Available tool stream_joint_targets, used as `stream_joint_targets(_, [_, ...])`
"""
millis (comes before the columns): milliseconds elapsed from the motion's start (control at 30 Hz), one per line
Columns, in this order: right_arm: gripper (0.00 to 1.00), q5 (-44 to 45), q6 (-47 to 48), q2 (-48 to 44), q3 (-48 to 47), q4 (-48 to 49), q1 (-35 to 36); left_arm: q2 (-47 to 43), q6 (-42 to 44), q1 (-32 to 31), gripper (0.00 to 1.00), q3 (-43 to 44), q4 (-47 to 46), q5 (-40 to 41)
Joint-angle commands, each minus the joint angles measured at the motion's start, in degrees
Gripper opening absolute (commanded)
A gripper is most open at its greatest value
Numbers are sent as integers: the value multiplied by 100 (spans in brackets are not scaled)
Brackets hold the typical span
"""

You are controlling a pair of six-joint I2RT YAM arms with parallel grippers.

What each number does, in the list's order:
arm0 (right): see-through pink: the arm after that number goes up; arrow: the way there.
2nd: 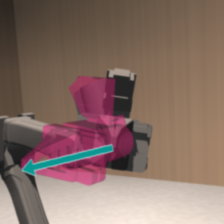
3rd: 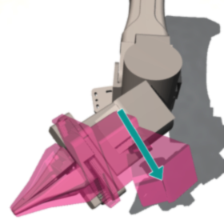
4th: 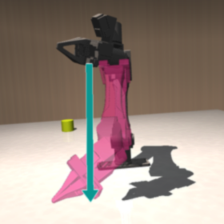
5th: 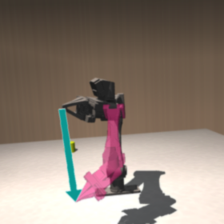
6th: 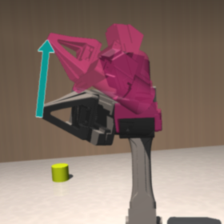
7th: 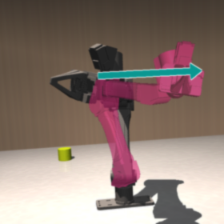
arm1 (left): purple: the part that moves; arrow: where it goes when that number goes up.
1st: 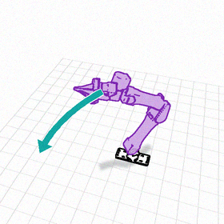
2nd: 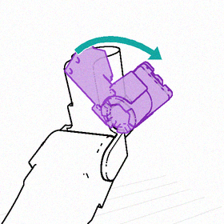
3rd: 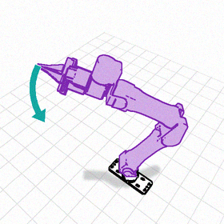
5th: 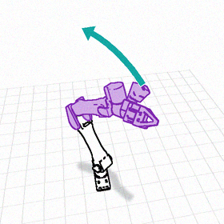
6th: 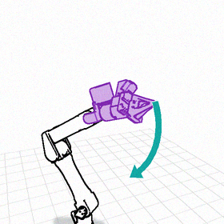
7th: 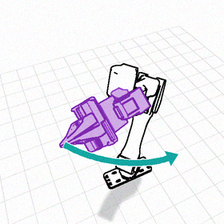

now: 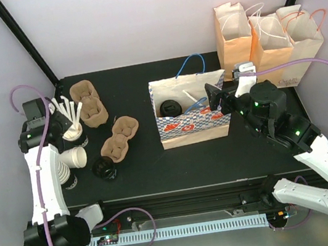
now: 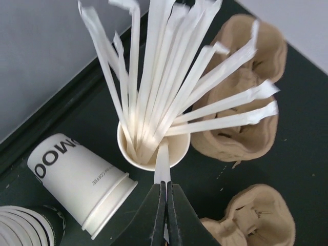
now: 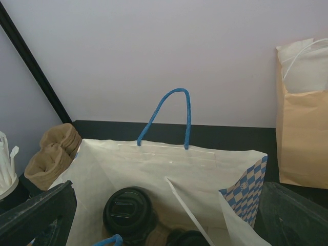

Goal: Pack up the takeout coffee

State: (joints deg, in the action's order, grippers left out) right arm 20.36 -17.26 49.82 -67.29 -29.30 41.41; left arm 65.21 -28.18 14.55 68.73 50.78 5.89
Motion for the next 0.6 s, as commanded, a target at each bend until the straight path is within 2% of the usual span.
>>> stream_joint_targets(0, [100,-74,-47,-1,-57,99,14,-243,259,38,2,612,369,-29])
stream_joint_targets(267, [100,-170,-66,60,-74,135,11,-882,527,35,3,1109,460,134])
stream_joint_targets(467, [100,-216,-77,97,-91,137,13,-1248,693,38,3,1747,565,-662])
stream_joint_targets(567, [100,-217,-85,107,-92,114,10,-1526,747,31,2,1848,270,-1514])
